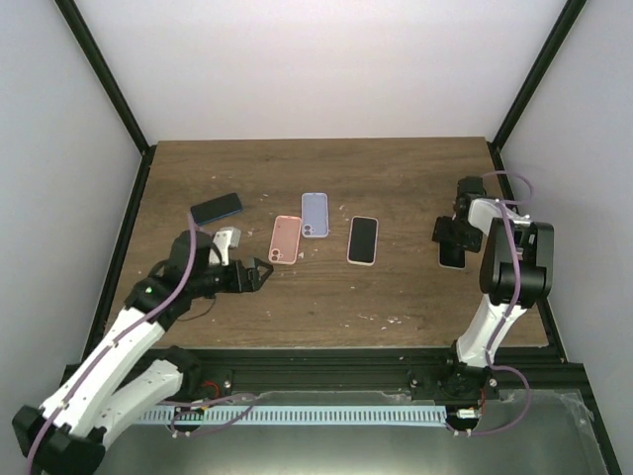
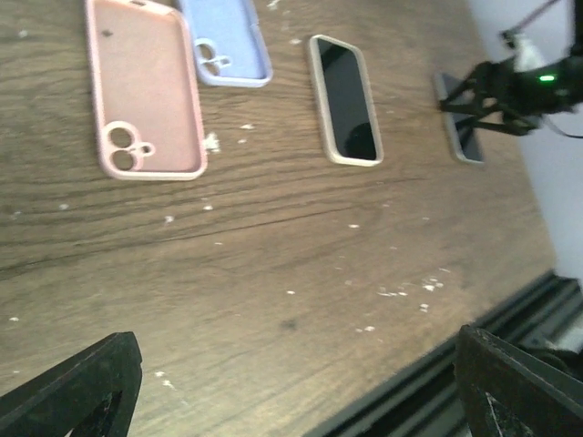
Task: Put the phone into the phone case
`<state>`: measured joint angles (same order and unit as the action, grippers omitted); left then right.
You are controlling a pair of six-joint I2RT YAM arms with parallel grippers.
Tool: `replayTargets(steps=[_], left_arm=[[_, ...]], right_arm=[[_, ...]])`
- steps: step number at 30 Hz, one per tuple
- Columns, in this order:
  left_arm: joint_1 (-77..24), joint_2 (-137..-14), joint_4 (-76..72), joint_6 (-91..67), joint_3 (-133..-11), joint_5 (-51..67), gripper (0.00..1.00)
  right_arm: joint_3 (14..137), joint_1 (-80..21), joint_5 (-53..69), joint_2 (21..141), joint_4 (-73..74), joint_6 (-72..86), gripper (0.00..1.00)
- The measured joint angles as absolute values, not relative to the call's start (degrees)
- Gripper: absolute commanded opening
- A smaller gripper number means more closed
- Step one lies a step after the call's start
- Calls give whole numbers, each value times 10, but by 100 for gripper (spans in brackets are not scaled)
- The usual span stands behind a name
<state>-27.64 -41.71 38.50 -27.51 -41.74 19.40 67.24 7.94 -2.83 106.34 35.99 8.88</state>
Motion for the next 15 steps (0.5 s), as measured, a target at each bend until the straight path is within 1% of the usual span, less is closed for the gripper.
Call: replayTargets(steps=[8, 15], left_arm=[[-263, -596, 328, -318, -431, 99, 82], [-243, -783, 246, -331, -488, 57, 71]], right_arm=[[658, 63, -37, 1055, 348, 114, 72], [622, 56, -29, 1025, 344, 123, 67]])
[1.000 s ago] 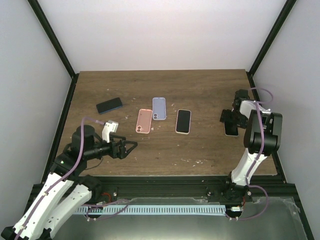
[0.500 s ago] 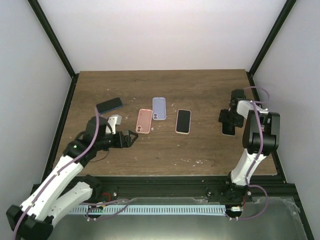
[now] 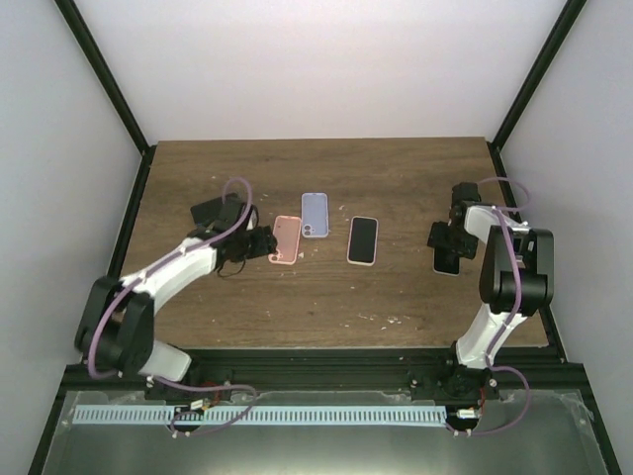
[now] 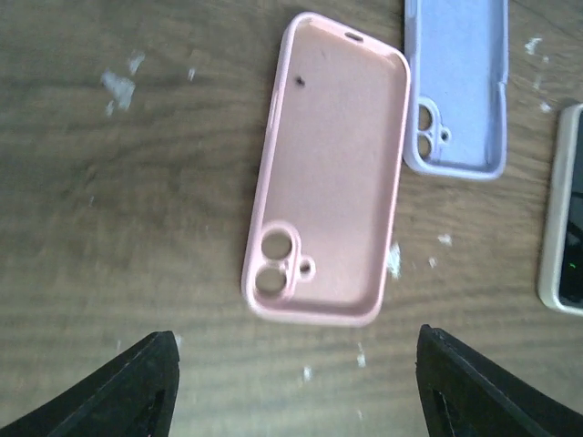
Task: Put the phone into the phone case
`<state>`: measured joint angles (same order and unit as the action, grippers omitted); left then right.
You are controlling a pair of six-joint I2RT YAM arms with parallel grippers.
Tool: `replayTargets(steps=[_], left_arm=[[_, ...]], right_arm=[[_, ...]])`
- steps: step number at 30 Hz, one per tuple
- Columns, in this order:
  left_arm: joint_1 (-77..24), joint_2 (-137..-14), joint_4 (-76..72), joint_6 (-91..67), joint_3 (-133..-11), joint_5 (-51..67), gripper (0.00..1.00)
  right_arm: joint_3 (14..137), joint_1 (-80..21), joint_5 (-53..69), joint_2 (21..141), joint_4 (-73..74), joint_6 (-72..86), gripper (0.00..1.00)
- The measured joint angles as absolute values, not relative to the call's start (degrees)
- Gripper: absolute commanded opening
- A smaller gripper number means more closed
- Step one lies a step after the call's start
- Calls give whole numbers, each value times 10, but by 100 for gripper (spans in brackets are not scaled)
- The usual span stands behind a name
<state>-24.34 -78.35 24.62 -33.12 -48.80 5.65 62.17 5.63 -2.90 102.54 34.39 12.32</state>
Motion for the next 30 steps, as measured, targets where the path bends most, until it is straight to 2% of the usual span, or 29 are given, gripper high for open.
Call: replayTargets(steps=[5, 9, 16, 20, 24, 30], left_arm=[[-239, -917, 192, -320, -549, 44, 59], [-239, -1014, 181, -297, -612, 40, 54], [-239, -1067, 187, -280, -652, 23, 49], [-239, -1089, 195, -272, -674, 12, 42], [-239, -1098, 201, -267, -674, 11, 32], [-239, -1098, 212, -268, -673, 12, 6]], right_arm=[[616, 50, -17, 1018, 348, 131, 67], [613, 38, -6, 1014, 352, 134, 66], [610, 30, 10, 1009, 354, 136, 65], [609, 29, 19, 1008, 353, 138, 64], [598, 23, 28, 998, 349, 138, 64], [579, 17, 42, 980, 350, 140, 63]])
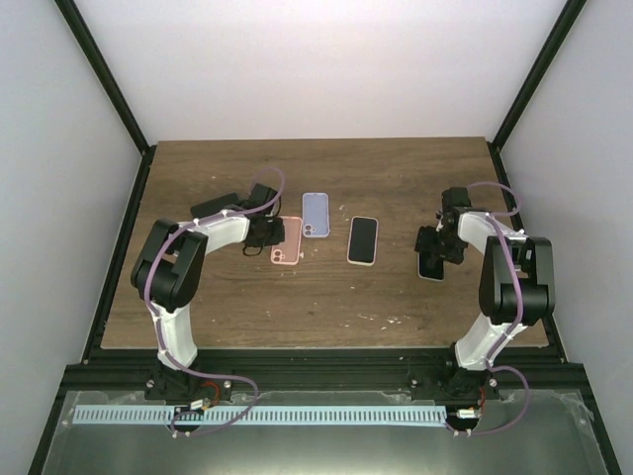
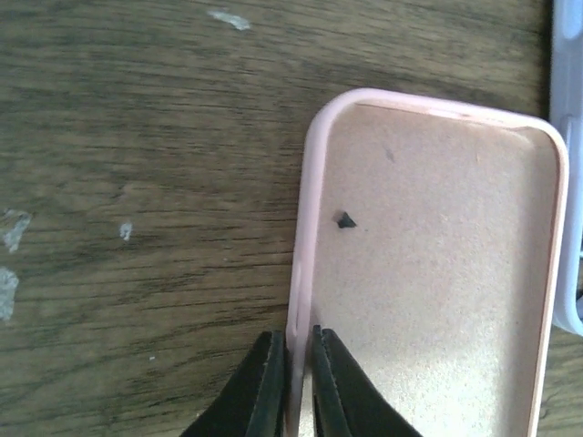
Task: Put the phone into the phone case
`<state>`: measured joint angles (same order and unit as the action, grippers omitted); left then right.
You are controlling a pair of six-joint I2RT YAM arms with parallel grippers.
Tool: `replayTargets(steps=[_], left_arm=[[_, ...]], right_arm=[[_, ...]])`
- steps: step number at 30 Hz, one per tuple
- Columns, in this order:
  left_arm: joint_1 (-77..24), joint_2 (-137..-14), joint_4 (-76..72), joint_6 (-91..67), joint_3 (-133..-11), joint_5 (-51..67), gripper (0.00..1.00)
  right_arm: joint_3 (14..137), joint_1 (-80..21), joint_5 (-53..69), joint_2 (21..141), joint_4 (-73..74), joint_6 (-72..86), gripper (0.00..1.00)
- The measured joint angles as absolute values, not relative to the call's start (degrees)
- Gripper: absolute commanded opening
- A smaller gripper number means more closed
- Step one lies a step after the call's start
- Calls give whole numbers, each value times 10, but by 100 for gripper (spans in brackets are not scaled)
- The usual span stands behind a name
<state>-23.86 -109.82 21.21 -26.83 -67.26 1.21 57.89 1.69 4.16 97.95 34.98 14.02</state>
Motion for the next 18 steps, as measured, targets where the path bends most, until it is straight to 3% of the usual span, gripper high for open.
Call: replayTargets(steps=[3, 18], left_arm=[[-239, -1092, 211, -273, -664, 16, 0], [-329, -954, 245, -354, -524, 28, 2]], right_arm=[[579, 14, 51, 971, 350, 141, 63], [548, -56, 92, 872, 350, 156, 62]])
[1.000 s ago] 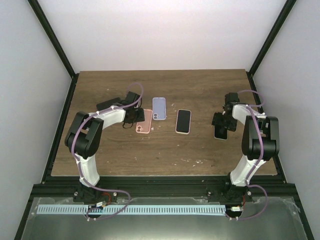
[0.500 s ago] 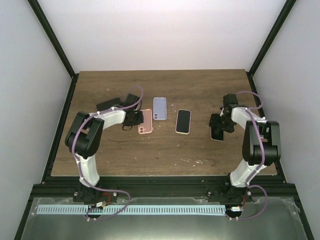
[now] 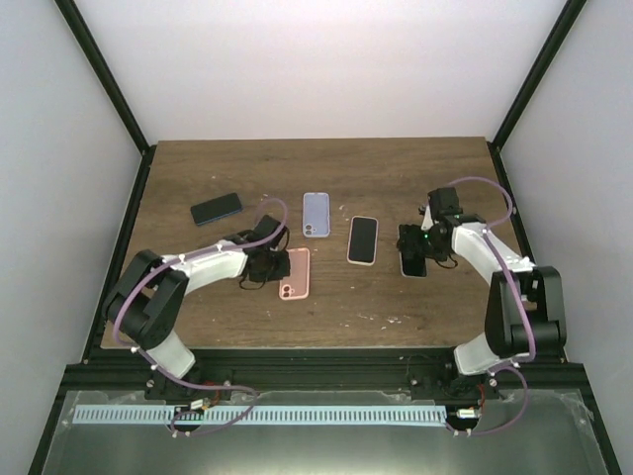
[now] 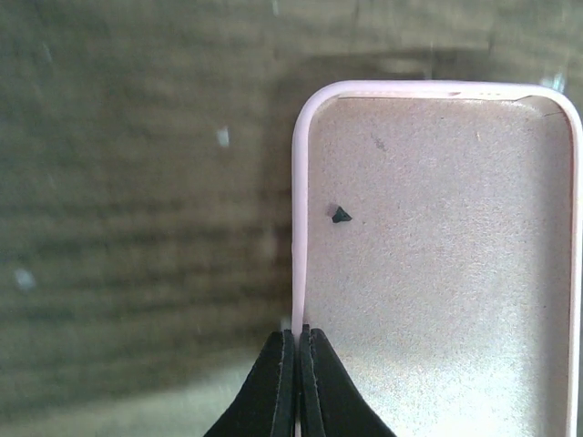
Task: Put the phone into the phone case
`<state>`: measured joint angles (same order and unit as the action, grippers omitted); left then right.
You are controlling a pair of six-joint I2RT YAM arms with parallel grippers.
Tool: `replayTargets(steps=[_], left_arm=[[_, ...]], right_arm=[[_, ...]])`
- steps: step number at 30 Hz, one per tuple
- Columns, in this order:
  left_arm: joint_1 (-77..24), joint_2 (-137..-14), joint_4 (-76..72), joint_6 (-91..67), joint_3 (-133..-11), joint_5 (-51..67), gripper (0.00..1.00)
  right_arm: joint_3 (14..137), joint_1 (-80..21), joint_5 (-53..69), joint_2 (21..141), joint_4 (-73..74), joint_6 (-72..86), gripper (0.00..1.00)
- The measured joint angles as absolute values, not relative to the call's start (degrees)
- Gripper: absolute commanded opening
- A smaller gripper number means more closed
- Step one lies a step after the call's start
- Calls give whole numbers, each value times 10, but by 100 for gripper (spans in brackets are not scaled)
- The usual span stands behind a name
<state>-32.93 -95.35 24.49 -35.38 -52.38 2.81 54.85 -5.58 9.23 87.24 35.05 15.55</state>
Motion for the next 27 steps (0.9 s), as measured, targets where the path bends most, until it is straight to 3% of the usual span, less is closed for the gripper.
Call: replayTargets(steps=[6, 11, 17, 21, 25, 27], left_arm=[[-364, -915, 221, -406, -464, 49, 5], [-395, -908, 174, -459, -435, 77, 26], [-430, -877, 124, -513, -396, 129, 34], [-424, -818, 102, -539, -366, 152, 46], [-389, -737, 86, -550, -337, 167, 69], [-359, -694, 91, -550, -326, 170, 89]], right_arm=[[506, -105, 129, 808, 336, 177, 60], [486, -166, 150, 775, 331, 210, 58], [486, -228, 152, 756, 313, 259, 57], [486, -268, 151, 757, 298, 292, 57], [488, -312, 147, 780, 278, 322, 56], [492, -338, 144, 802, 269, 338, 56]])
